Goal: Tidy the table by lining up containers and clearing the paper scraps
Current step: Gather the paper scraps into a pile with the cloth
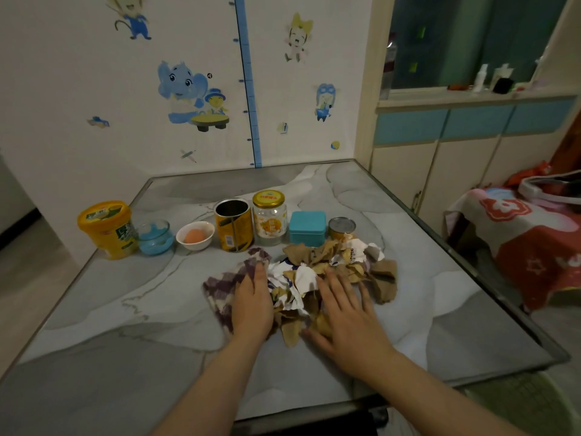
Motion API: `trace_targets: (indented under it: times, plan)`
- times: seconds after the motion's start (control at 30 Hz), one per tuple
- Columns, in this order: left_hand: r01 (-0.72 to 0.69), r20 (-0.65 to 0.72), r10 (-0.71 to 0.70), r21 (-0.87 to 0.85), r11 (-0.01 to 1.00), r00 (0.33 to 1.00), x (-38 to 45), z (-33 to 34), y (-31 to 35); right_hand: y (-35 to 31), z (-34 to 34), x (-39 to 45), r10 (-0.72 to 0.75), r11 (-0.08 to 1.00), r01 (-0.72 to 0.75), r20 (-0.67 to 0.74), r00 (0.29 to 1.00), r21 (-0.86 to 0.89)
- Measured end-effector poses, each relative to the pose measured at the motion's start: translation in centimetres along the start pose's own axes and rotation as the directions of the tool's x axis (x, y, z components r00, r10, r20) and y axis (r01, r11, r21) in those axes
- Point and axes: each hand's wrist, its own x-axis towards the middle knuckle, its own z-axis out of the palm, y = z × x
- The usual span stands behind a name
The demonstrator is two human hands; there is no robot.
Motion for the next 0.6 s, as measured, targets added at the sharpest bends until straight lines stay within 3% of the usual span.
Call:
trace_targets:
  times: [0.6]
  plan:
    - [-0.033,-0.049,0.03,-0.051,0.998,0.998,-1.9,3.5,1.8,3.3,-0.8,0.6,0.066,0.997,-0.067,0.032,0.997,0.034]
